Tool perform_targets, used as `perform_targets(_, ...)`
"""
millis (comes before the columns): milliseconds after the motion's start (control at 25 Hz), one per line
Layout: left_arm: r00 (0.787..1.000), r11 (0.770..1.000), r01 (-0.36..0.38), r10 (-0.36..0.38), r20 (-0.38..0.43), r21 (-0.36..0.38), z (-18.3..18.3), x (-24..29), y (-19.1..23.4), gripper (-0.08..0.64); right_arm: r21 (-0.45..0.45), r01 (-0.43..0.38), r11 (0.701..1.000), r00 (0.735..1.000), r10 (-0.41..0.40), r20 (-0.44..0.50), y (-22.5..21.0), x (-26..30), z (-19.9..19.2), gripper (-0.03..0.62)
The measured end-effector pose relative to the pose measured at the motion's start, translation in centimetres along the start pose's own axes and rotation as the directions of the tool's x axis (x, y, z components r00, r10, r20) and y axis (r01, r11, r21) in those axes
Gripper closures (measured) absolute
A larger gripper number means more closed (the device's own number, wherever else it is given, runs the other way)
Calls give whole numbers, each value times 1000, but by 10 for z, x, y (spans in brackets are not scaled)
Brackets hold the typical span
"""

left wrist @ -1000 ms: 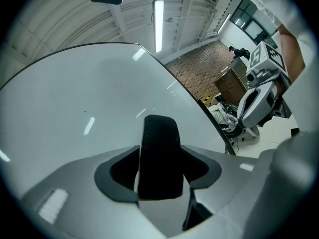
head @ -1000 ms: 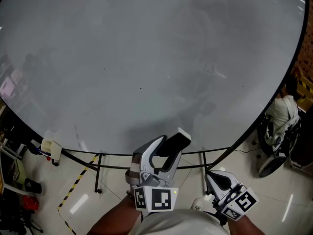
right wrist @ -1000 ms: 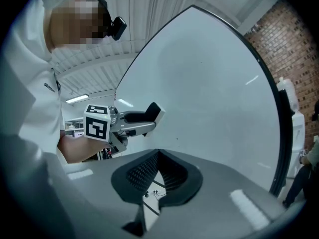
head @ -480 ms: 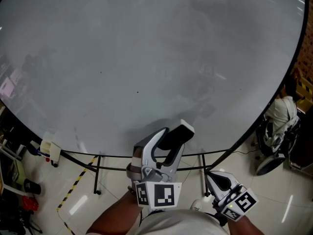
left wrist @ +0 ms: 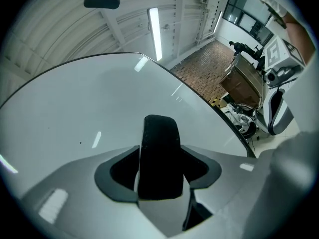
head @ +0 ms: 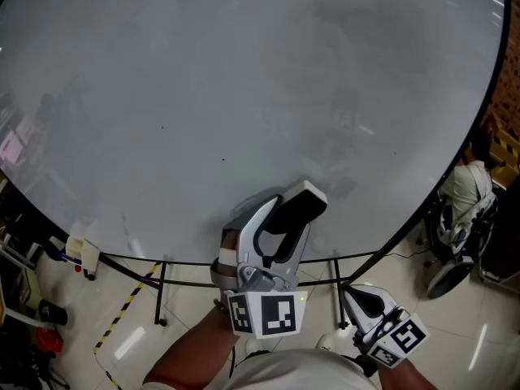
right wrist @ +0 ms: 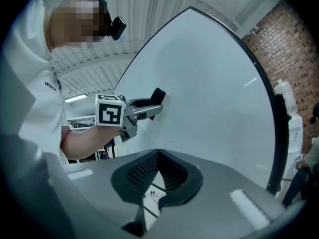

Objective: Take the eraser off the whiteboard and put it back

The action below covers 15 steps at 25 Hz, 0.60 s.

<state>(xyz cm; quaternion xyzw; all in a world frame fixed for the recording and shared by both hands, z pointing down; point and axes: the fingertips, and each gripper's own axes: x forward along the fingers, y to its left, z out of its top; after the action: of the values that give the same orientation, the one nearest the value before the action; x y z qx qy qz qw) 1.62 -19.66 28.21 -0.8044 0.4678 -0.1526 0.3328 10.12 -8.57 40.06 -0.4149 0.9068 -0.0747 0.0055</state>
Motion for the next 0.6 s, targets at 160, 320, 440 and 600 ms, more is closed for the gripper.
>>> perform_targets(160,1000,1000,-9,8,9,12,3,6,3,290,3,5,1000,1000,-5,-1,-4,0,0,591)
perform_targets(320,1000,999,-16,16,16,29,5,11,4,290,3,7,1000,1000,-7,2,-5,1,0,591)
perform_targets(440,1000,999,-16,16,17,40,6,14,4,290,4,11,1000,1000,-11,8,-6,1,1,591)
perform_targets(600,999,997,-33,33,10,70,5,16,4,287,8,14,1000,1000,-14,12,-7,2,2,591)
